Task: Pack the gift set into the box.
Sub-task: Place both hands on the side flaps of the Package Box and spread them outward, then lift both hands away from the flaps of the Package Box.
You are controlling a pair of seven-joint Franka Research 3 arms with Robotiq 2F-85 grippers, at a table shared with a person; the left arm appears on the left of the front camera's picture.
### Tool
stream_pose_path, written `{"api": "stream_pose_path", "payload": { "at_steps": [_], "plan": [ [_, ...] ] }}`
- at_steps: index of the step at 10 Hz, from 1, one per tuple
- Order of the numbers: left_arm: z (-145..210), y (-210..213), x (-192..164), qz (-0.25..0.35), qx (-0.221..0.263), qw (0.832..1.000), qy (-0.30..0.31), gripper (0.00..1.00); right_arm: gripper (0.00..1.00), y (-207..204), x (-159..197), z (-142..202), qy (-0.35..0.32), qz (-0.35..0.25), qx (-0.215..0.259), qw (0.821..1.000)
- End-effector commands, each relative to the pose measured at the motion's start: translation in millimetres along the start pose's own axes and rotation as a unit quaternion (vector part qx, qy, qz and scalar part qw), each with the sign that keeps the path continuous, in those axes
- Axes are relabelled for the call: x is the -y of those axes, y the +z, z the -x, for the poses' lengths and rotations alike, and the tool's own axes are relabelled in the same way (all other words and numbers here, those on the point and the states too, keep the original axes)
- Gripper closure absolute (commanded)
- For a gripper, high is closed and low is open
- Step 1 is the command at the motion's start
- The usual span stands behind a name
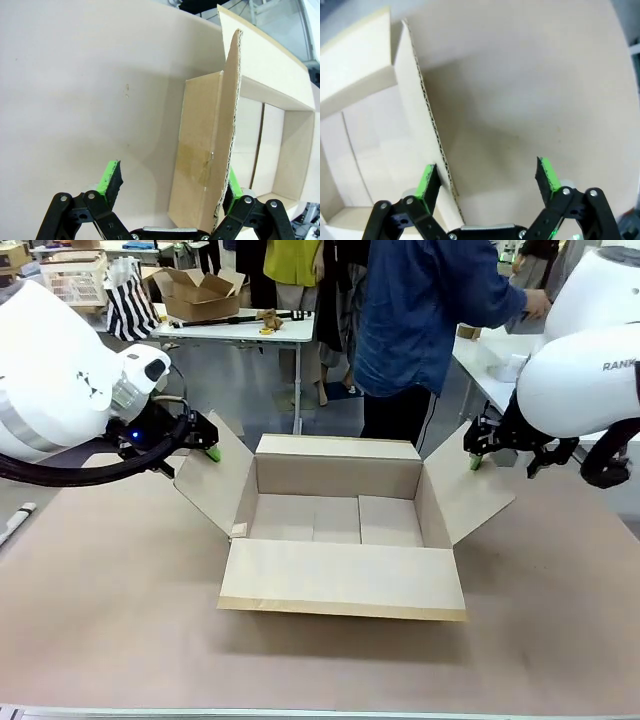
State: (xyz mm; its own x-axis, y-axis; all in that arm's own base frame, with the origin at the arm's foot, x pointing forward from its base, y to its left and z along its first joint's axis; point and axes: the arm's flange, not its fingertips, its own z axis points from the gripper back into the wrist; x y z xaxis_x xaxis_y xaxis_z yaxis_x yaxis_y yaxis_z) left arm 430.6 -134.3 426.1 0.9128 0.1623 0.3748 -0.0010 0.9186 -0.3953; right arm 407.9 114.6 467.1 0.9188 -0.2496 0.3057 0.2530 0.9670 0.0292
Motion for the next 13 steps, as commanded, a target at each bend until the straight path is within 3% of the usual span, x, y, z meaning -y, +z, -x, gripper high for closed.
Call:
{"api": "stream_pose_path", "payload": {
  "at_steps": [1,13],
  "plan": [
    [0.4,1.3,-0.1,-0.004,0.001,1.000,0.002,0.00,0.00,9.5,-8.3,-3.9,-0.011,0.028,0.001,1.000],
    [0.4,1.3,-0.1,-0.004,0.001,1.000,0.002,0.00,0.00,9.5,-8.3,-3.9,-0.011,0.028,0.001,1.000]
  ]
}}
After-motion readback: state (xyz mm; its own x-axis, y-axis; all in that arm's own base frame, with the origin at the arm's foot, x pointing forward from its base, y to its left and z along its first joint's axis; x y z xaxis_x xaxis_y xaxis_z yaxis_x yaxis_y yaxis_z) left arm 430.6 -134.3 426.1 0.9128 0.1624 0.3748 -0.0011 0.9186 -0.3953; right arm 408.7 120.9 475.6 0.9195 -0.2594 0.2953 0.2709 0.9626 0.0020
